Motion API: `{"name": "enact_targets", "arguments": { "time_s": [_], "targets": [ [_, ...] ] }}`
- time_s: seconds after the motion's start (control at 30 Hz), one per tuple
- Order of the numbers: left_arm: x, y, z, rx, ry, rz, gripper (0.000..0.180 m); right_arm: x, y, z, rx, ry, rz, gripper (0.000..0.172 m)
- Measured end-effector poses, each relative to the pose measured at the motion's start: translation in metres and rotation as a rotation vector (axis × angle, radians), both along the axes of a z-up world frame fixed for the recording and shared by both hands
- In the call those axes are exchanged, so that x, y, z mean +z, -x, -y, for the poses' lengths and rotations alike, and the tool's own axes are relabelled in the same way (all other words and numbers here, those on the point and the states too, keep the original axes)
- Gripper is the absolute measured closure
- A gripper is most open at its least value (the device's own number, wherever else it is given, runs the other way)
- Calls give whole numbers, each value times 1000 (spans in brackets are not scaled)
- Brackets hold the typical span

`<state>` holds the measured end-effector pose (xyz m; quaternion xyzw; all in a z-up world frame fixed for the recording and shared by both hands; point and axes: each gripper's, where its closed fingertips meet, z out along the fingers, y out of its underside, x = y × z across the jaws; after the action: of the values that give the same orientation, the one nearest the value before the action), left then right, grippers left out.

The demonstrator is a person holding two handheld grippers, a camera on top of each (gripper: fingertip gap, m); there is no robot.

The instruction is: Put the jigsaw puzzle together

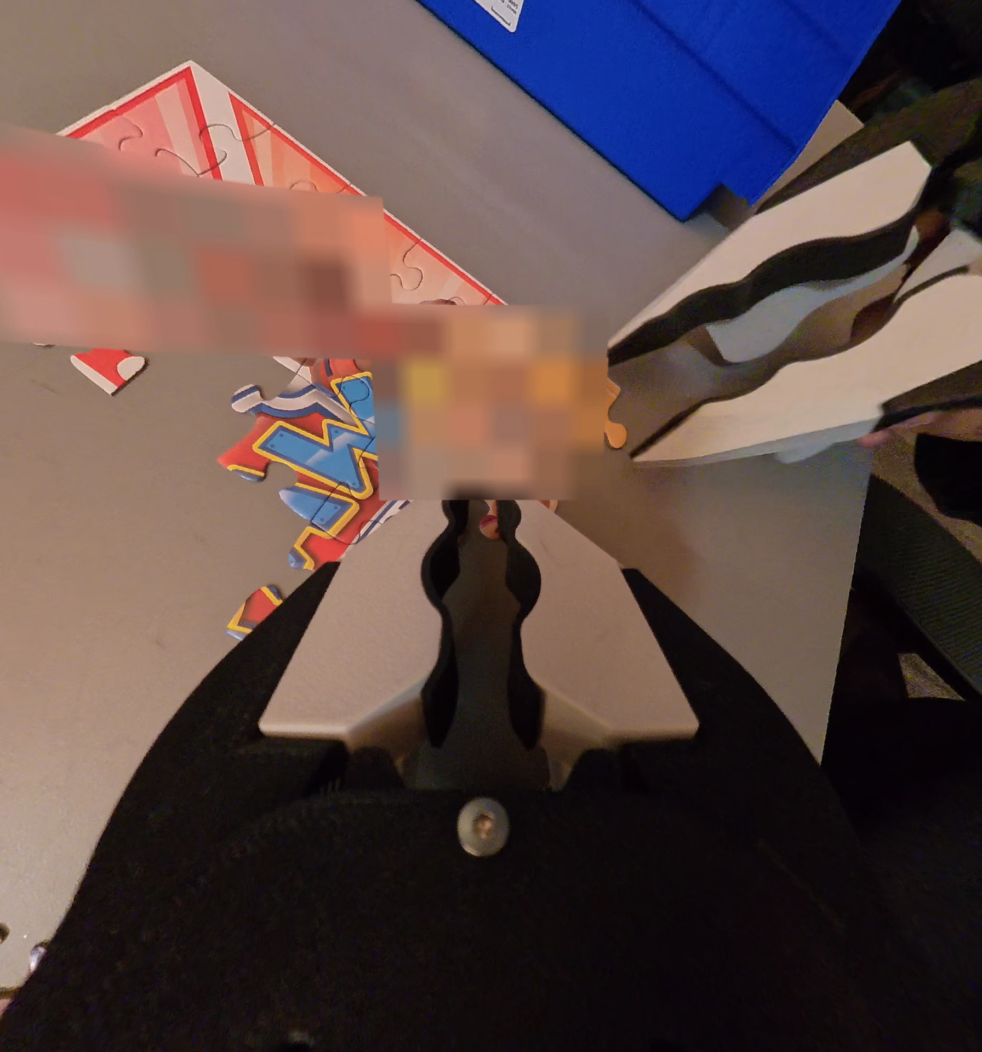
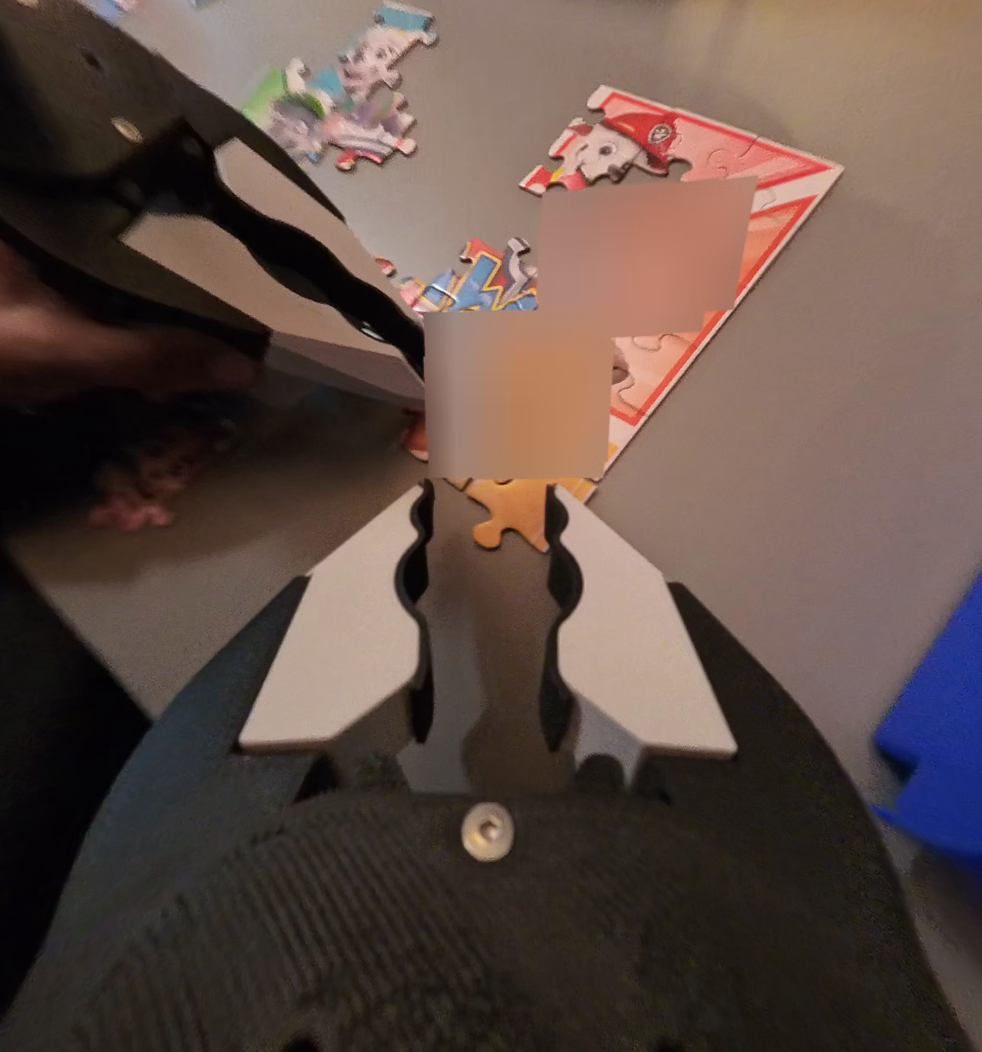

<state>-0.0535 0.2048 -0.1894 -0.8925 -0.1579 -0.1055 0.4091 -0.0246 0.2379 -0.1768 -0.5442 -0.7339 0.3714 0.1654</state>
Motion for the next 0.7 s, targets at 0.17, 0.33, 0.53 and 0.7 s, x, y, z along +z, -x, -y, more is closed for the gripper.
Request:
{"name": "enact_targets", "arguments": {
  "time_s": [0.17,0.33,0.53,0.7],
  "targets": [
    [0,0,0,3,2,1,175,-12,6,-8,4,-134,12,142],
    [-1,0,0,0,6,0,176,-12,6,-4,12,-121,24,143],
    [-1,0,0,-1,6,2,177,-11,7,-8,26,-209,27,142],
    [-1,0,0,-2,6,-1,176,-6,10,0,87,-275,0,140]
  ]
}}
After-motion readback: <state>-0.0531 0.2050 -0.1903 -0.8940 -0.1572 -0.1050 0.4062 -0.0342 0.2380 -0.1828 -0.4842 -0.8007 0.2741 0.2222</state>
